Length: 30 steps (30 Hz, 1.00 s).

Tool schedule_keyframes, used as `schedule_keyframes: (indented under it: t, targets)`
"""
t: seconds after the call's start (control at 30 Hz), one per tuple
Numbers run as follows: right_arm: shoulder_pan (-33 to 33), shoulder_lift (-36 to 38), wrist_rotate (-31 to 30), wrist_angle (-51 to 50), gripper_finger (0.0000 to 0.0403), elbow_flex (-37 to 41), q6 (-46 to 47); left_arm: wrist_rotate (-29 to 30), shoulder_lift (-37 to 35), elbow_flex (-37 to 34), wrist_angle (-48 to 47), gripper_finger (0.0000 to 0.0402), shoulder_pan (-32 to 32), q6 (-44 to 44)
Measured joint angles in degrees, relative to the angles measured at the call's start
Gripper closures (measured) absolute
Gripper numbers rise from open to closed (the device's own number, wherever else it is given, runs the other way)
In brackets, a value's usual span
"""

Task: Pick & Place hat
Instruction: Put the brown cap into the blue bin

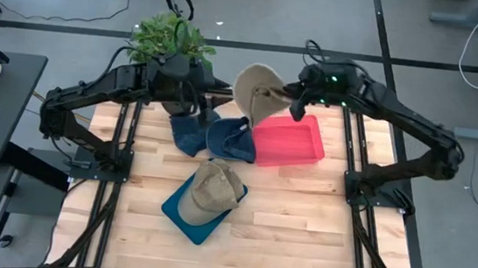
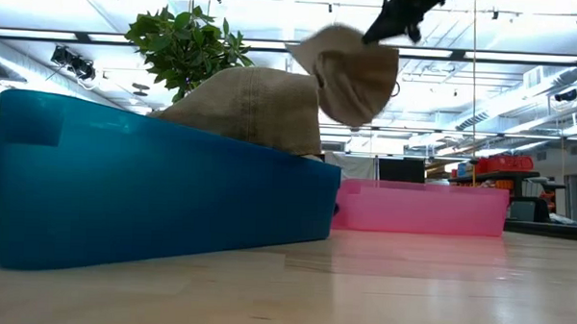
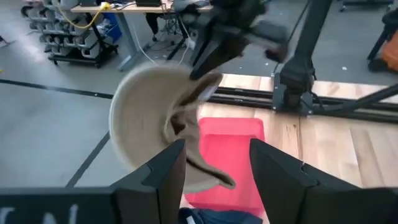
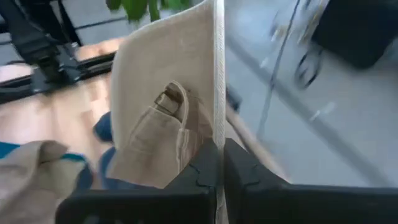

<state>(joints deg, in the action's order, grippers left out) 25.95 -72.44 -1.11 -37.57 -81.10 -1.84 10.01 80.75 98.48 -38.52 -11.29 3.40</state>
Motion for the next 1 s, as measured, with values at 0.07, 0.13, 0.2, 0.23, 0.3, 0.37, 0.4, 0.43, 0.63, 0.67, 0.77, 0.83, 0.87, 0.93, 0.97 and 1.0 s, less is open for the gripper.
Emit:
schedule_keyframes:
  t: [0.07, 0.13, 0.2, 0.23, 0.3, 0.37, 0.4, 0.43, 0.63, 0.67, 0.77, 0.83, 0.87, 0.93, 0.97, 1.0]
  targets:
    - [-2.12, 1.85, -3.56, 1.02, 0.0401, 0.00, -2.97, -2.05, 0.00, 0.00, 0.33, 0.0220, -1.35, -1.29]
    - [-4.23, 3.26, -5.93, 2.34, 0.0401, 0.00, -5.51, -5.26, 0.00, 0.00, 1.19, 0.0220, -3.13, -3.84]
    - [-6.31, 4.01, -7.92, 3.83, 0.0401, 0.00, -7.46, -7.70, 0.00, 0.00, 2.31, 0.0220, -4.73, -6.72]
    - [-7.25, 4.19, -8.51, 4.27, 0.0401, 0.00, -8.56, -8.02, 0.00, 0.00, 3.05, 0.0220, -5.40, -7.81]
    - [-9.10, 4.23, -9.48, 5.39, 0.0401, 0.00, -10.48, -8.17, 0.00, 0.00, 4.51, 0.0220, -6.23, -9.22]
    - [-10.58, 4.19, -10.72, 5.84, 0.0401, 0.00, -11.73, -8.85, 0.00, 0.00, 6.25, 0.0220, -7.03, -10.17]
    - [-11.16, 4.12, -11.12, 6.04, 0.0401, 0.00, -12.18, -9.91, 0.00, 0.00, 6.90, 0.0220, -7.46, -10.37]
    - [-11.62, 3.91, -11.34, 6.54, 0.0401, 0.00, -12.49, -11.16, 0.17, 0.00, 7.60, 0.0220, -7.87, -10.73]
    - [-12.78, 3.30, -11.89, 9.84, 0.0401, 0.00, -13.81, -16.24, 1.88, 0.02, 8.43, 0.0220, -8.94, -14.82]
    - [-12.88, 3.26, -11.96, 10.34, 0.0401, 0.00, -14.12, -16.28, 2.47, 0.03, 8.48, 0.0220, -8.94, -15.06]
    - [-13.04, 3.10, -11.97, 10.59, 0.0401, 0.00, -14.26, -17.45, 3.70, 0.04, 8.30, 0.0220, -8.92, -15.01]
    - [-13.07, 3.08, -11.78, 10.23, 0.0401, 0.00, -14.10, -19.67, 4.40, 0.04, 8.32, 0.0220, -8.82, -13.63]
    - [-13.07, 3.08, -11.76, 10.06, 0.0401, 0.00, -14.10, -19.96, 4.60, 0.04, 8.47, 0.0220, -8.68, -13.21]
    - [-13.07, 3.06, -11.69, 9.87, 0.0401, 0.00, -14.12, -20.19, 4.66, 0.00, 8.06, 0.0222, -8.60, -12.26]
    - [-13.07, 3.06, -11.53, 9.87, 0.0401, 0.00, -14.10, -20.14, 4.65, 0.00, 8.24, 0.0226, -8.43, -11.86]
    - [-13.07, 3.06, -11.38, 9.87, 0.0401, 0.00, -14.04, -20.10, 4.59, 0.02, 8.30, 0.0232, -8.30, -11.39]
